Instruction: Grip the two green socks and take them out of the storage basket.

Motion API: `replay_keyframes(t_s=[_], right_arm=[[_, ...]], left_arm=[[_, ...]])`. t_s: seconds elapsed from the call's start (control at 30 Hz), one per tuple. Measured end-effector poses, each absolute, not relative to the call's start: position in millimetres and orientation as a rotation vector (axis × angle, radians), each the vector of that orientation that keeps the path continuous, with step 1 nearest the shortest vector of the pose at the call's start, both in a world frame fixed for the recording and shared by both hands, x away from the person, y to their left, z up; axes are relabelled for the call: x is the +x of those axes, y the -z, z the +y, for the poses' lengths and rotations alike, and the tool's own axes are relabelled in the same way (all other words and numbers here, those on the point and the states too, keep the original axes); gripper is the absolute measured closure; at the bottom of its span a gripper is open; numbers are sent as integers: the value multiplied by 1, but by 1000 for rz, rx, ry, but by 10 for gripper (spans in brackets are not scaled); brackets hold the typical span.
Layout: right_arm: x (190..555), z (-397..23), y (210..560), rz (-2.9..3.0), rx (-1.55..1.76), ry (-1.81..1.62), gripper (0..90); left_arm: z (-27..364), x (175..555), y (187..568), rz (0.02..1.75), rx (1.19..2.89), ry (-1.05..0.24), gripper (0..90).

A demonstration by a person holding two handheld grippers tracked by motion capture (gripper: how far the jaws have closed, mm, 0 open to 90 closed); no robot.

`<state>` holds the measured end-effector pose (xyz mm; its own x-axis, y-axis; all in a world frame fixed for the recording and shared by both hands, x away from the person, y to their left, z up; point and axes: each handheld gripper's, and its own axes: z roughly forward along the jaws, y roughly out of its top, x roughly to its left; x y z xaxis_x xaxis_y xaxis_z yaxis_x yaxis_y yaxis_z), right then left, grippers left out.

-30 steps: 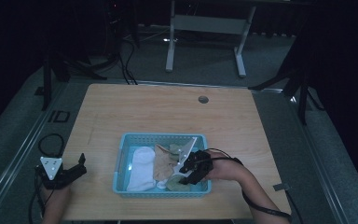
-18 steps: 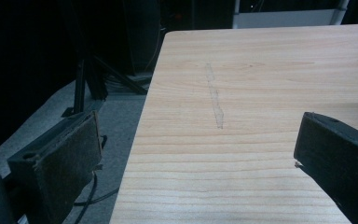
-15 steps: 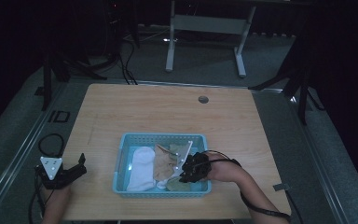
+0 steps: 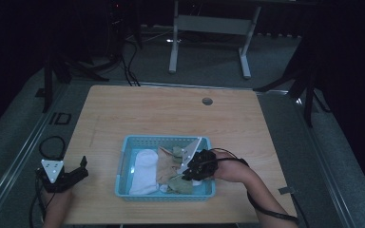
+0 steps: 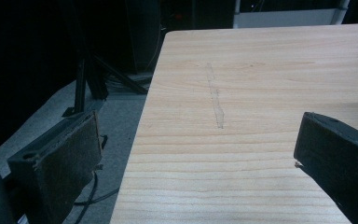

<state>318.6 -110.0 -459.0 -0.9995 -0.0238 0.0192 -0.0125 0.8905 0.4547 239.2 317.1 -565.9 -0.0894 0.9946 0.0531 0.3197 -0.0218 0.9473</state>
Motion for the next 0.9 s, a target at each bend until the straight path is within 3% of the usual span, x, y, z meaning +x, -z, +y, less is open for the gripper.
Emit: replay_keyframes(t_s=[0.9], right_arm=[[332, -151, 397, -3109, -141, 948, 832]], left_arm=[[317, 239, 566, 1505, 1428, -1141, 4]])
